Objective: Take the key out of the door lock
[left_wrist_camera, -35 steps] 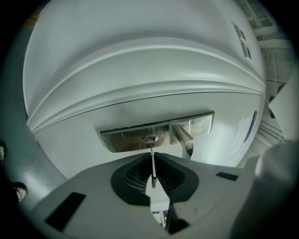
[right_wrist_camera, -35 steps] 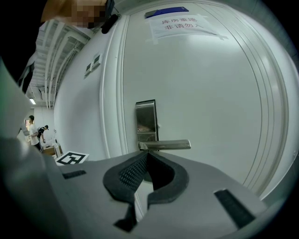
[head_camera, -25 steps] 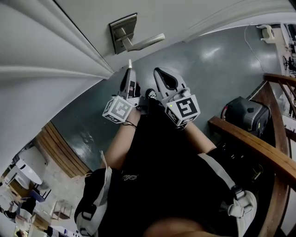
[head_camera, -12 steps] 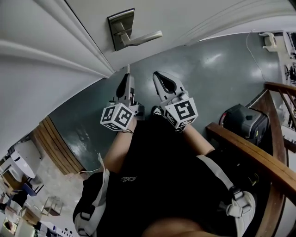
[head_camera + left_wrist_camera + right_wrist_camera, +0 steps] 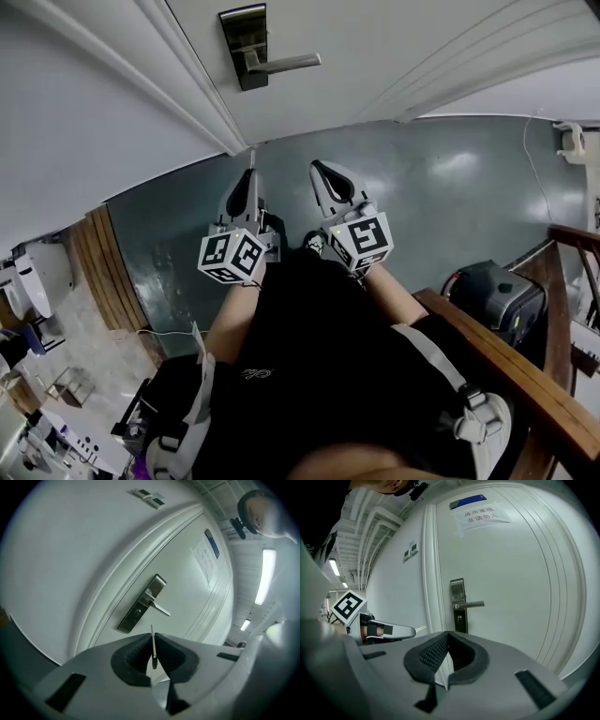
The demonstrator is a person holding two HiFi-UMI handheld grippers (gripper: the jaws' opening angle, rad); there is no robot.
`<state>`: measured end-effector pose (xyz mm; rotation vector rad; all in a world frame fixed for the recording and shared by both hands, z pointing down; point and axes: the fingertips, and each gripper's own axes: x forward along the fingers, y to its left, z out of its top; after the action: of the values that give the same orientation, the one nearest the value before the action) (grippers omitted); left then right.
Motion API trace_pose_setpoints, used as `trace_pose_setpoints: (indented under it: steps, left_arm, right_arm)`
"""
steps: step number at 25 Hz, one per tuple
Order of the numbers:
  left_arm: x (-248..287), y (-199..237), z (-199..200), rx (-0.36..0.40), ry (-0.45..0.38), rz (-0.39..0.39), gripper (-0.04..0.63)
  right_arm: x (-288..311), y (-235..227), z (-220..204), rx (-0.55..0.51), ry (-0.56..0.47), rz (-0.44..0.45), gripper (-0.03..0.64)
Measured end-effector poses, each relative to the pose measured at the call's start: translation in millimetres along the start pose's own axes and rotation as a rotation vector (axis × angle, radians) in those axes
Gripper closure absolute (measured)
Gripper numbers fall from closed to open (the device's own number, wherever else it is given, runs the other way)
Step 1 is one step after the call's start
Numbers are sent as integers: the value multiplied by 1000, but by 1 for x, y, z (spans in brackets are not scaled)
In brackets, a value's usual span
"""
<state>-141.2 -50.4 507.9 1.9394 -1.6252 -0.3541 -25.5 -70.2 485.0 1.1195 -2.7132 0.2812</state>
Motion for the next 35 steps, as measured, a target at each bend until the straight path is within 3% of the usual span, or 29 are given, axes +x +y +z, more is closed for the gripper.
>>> trace_pose_setpoints:
  steps: [8, 16, 22, 25, 35]
  left_arm:
    - [-41, -54, -17, 128, -49, 30, 560]
    - [-68, -112, 17, 304, -156, 7, 560]
    - [-78, -129, 53, 377, -212, 38, 560]
    - [-79, -136, 68, 431, -223, 58, 560]
    - [-65, -155, 92, 497, -272, 54, 560]
  right_arm:
    - [-58, -5, 3, -73, -47, 22, 608]
    - [-87, -5, 41, -122, -146, 24, 609]
    - [-98, 8, 96, -223, -264, 45, 609]
    - [-99, 10, 119, -220, -318, 47, 609]
    - [-99, -7, 146, -249, -352, 18, 609]
